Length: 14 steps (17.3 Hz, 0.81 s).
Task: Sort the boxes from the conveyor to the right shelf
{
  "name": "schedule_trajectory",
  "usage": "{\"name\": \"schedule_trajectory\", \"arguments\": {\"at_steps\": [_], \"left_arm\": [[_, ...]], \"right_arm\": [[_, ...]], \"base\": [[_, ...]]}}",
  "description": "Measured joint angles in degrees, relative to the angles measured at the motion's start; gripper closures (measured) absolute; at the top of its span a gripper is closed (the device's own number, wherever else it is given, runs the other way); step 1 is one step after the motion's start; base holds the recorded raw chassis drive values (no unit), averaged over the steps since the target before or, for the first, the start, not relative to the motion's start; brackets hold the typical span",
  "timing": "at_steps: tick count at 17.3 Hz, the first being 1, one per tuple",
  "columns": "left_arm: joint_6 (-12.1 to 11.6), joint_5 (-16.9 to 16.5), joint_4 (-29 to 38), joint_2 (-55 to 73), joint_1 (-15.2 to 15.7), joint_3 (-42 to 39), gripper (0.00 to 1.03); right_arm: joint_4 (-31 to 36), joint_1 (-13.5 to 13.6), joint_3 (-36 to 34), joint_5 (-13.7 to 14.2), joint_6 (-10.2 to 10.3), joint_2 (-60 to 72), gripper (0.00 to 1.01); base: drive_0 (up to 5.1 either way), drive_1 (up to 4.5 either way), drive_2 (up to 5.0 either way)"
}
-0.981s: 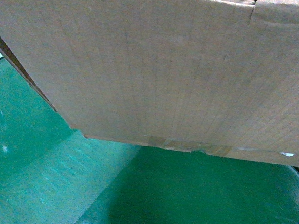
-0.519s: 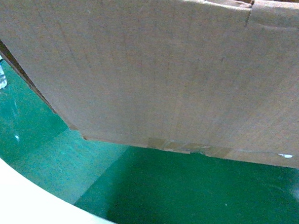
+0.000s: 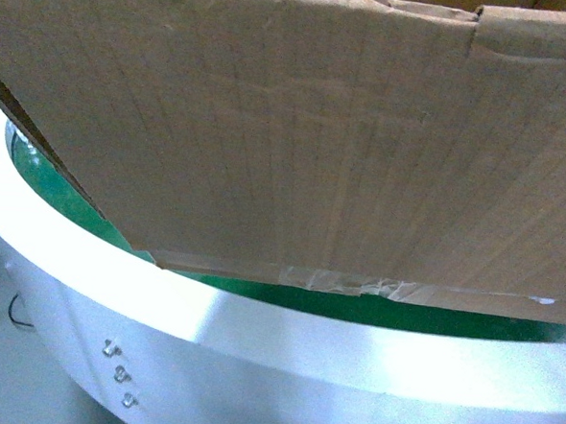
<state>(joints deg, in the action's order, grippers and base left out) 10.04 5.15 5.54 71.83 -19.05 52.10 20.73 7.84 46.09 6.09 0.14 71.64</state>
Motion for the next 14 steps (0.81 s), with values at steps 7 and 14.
{"name": "schedule_trajectory", "arguments": {"at_steps": [7,14], "left_arm": [[0.0,-0.02,0.37,0.0,-0.02,0.0,0.99],[0.0,0.02,0.11,-0.44,-0.02,0.0,0.99]], "right_arm": [[0.33,-0.02,0.0,0.04,0.0,-0.13,0.97],[0.24,-0.02,0.0,0.0,0.0,-0.42,0.97]], "base": [[-0.1,-4.17,3.9],[-1.3,-2.1,-0.4]]}}
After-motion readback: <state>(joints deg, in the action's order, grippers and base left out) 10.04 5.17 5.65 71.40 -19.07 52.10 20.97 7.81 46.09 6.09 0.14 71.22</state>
